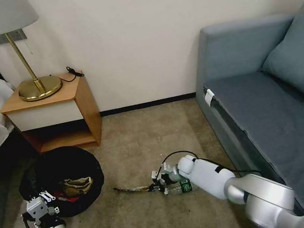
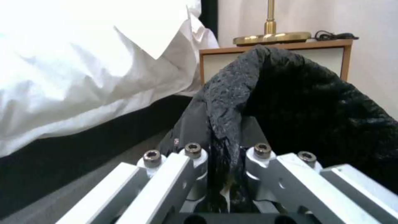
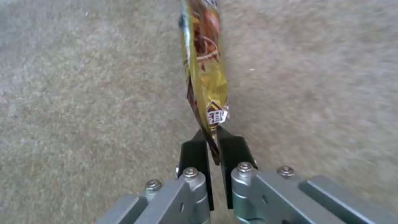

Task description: Pick up the trash bin, then pick up the garbage on the floor and place it into the trash bin.

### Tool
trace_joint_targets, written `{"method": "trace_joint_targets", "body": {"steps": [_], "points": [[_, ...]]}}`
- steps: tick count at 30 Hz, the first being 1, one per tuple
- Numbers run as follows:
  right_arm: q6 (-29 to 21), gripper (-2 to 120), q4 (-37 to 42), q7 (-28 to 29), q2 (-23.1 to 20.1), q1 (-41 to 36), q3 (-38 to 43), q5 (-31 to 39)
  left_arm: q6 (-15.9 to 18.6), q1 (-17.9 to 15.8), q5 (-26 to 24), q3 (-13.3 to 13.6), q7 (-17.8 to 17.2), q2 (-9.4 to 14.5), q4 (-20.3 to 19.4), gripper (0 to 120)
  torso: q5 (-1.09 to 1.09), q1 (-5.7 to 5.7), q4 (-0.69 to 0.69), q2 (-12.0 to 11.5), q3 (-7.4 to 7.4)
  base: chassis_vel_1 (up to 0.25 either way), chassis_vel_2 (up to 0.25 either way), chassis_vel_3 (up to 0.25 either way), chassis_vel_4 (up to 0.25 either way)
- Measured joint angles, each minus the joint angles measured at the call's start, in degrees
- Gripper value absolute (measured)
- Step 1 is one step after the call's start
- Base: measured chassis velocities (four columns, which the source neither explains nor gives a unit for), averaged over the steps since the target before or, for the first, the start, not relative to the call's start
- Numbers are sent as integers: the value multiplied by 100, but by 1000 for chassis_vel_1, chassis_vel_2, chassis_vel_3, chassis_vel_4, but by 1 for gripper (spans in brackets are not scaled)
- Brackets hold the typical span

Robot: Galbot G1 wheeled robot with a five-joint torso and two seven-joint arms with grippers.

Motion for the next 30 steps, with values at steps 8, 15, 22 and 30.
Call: {"method": "trace_joint_targets", "body": {"steps": [8,15,22,30], "points": [[-95,5,777,-5,-600,-163,147,359,-91,-18,-2,26,1,-4,83,0,1,0,0,0,0,0,0,0,0],[-99,5,1291,-49,-1057,-366,434,517,-179,7,-7,37,17,0,94,0,1,0,-1,0,0,0,0,0,0],[-81,5,1663,-140,-1361,-566,713,622,-219,45,16,112,101,-38,99,0,1,0,0,0,0,0,0,0,0],[-66,5,2089,-300,-1750,-804,1155,852,-277,40,71,156,126,-76,183,0,1,0,0,0,0,0,0,0,0]]}}
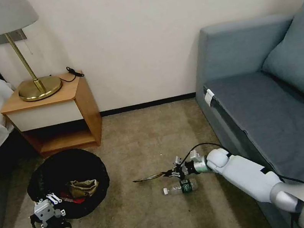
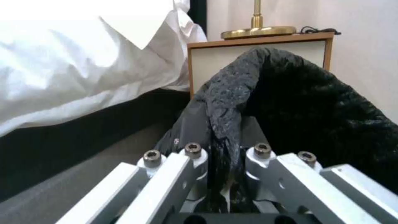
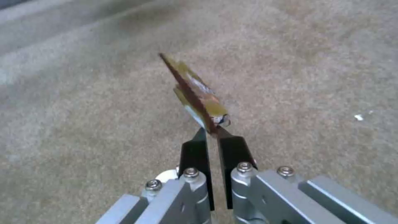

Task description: Pick up the trash bin, then pick up the garbage on the floor and place it into the trash bin.

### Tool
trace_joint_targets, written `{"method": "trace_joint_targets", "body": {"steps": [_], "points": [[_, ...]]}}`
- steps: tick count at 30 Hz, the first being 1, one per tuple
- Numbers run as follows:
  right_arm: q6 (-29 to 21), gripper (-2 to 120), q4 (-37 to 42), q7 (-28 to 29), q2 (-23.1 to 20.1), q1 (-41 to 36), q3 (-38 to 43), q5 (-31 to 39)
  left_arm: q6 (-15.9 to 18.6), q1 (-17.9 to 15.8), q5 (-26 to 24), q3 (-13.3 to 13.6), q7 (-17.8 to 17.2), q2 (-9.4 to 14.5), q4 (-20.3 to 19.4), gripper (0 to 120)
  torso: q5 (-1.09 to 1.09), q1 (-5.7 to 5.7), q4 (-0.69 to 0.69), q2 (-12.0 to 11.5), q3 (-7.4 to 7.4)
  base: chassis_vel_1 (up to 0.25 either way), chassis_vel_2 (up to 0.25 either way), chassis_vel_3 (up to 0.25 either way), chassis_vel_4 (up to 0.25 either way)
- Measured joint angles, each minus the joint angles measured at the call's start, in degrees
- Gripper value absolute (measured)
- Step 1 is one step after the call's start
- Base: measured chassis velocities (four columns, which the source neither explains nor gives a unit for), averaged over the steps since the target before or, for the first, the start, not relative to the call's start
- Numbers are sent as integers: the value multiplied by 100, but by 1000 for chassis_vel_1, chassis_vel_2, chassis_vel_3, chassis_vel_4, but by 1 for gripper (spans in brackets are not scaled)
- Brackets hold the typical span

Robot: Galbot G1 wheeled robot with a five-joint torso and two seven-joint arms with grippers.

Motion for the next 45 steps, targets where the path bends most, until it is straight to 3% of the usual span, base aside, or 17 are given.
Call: {"method": "trace_joint_targets", "body": {"steps": [12,24,38,44,45], "points": [[66,5,184,-179,-148,-211,162,24,-92,34,94,-17,10,-21,72,0,-1,0,0,0,0,0,0,0,0],[318,9,-246,-13,193,103,70,-481,-116,20,85,-21,10,6,65,0,-2,0,1,0,0,0,0,0,0],[522,56,-608,340,516,246,65,-926,-131,16,13,-41,8,36,102,0,-2,0,0,0,0,0,0,0,0],[949,83,-780,918,724,174,372,-1886,-208,28,20,-26,5,14,169,0,-1,0,1,0,0,0,0,0,0],[949,83,-780,918,724,174,372,-1886,-208,28,20,-26,5,14,169,0,-1,0,1,0,0,0,0,0,0]]}}
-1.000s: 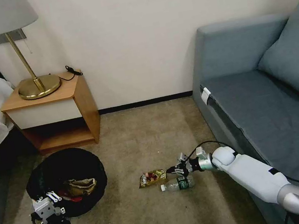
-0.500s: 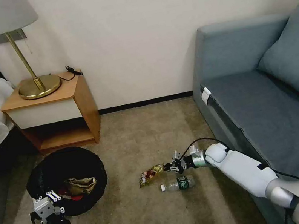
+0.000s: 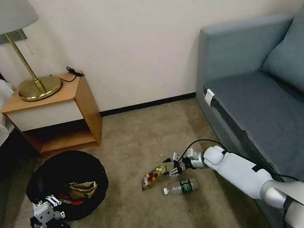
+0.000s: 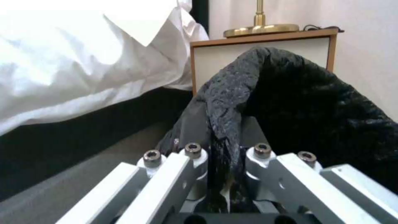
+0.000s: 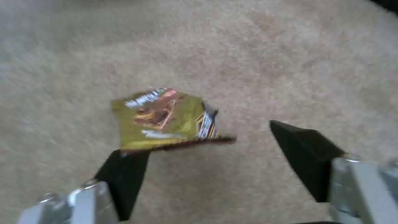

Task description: Pick up the trash bin, then pick up the garbage on the floor and place it into the trash bin.

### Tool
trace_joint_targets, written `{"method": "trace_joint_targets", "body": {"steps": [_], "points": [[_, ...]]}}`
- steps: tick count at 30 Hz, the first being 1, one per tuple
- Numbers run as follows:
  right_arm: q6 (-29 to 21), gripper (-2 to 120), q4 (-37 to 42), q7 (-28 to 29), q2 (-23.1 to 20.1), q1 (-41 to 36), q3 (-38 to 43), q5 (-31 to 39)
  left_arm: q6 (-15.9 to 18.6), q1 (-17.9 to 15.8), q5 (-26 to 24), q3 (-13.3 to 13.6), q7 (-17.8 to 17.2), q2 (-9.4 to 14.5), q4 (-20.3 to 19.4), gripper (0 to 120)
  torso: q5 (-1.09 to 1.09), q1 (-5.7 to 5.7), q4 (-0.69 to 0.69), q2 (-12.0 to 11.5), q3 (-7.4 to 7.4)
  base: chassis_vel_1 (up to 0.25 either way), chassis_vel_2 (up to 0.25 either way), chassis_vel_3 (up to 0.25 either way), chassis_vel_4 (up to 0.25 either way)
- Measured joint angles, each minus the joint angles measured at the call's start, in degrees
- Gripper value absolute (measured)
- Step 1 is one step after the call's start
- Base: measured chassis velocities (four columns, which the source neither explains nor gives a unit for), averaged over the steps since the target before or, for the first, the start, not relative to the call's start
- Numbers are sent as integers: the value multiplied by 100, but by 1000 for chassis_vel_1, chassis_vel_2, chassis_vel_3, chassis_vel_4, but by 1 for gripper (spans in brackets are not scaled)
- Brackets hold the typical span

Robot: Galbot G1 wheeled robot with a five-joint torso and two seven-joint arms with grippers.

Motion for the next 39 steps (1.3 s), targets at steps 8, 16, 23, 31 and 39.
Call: {"method": "trace_joint_targets", "body": {"steps": [8,16,23,31,39], "points": [[250,100,299,610,-22,-234,111,-785,-28,-1,-13,4,-5,16,44,0,1,0,-1,0,0,0,0,0,0],[317,100,704,761,-98,-488,55,-1014,-44,-30,-12,33,-6,6,120,0,1,0,-1,1,0,0,0,0,0],[373,100,678,764,-58,-496,-41,-1030,-45,-69,9,58,-6,-9,148,0,0,0,-1,1,0,0,0,0,0],[430,85,185,712,208,-269,-130,-1115,-35,-66,20,50,-5,-10,149,0,0,0,0,1,0,0,0,0,0],[463,59,-75,693,293,-187,-149,-1154,-34,-65,-19,9,-6,24,165,0,0,0,0,1,0,0,0,0,0]]}}
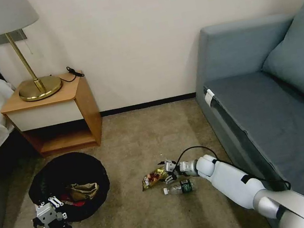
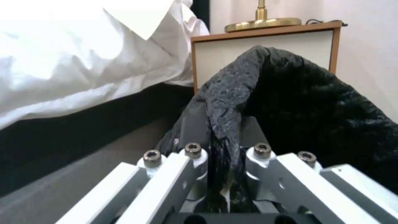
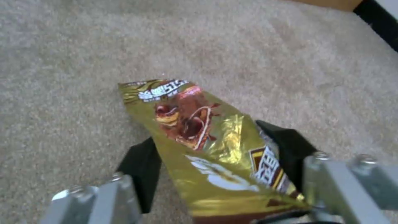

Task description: Pick up the trash bin, then pick up the garbage on the floor and place it into the trash bin.

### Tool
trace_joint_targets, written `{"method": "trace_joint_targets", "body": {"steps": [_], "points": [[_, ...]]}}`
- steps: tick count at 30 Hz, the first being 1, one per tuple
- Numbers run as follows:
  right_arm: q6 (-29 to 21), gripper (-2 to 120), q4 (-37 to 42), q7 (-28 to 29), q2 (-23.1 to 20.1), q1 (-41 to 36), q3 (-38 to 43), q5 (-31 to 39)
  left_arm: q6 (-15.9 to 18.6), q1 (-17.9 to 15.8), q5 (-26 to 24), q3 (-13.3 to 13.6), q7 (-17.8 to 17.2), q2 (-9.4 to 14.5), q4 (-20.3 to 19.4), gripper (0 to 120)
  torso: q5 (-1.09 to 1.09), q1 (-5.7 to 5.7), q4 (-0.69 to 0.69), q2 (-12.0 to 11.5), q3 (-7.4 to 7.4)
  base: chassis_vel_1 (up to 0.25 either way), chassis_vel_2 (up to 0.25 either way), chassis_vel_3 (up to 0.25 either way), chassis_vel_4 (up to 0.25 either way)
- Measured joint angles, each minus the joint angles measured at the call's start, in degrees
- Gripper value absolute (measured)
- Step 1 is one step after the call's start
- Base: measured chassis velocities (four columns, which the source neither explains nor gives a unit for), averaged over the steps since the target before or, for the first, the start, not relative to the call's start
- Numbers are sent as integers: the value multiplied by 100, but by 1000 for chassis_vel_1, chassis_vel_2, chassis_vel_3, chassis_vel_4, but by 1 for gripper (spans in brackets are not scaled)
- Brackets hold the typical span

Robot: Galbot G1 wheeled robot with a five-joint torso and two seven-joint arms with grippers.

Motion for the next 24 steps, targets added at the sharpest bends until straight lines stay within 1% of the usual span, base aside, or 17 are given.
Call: {"method": "trace_joint_targets", "body": {"steps": [3,4,5,8,9,13,17,24], "points": [[14,43,-126,-1,50,48,2,-1,0,-10,-3,11,0,-15,8,0,0,0,0,0,0,0,0,0,0],[14,43,-126,-1,50,48,2,-1,0,-10,-3,11,0,-15,8,0,0,0,0,0,0,0,0,0,0],[20,40,-157,-1,65,60,3,-2,0,-9,-3,14,0,-20,9,0,0,0,0,0,0,0,0,0,0],[25,25,-183,-1,96,85,7,0,-1,1,-3,9,0,-21,9,0,0,0,0,0,0,0,0,0,0],[25,25,-183,-1,96,85,7,0,-1,1,-3,9,0,-21,9,0,0,0,0,0,0,0,0,0,0],[24,10,-189,-18,109,82,-4,0,-19,20,-4,-17,-5,-17,9,0,0,0,0,0,0,0,0,0,0],[23,7,-196,-28,116,55,-3,2,-30,33,-4,-18,-7,-17,9,0,1,0,0,0,0,0,0,0,0],[27,7,-162,-72,106,43,45,58,-31,32,12,-5,-8,-17,0,0,0,0,0,0,0,0,0,0,0]]}}
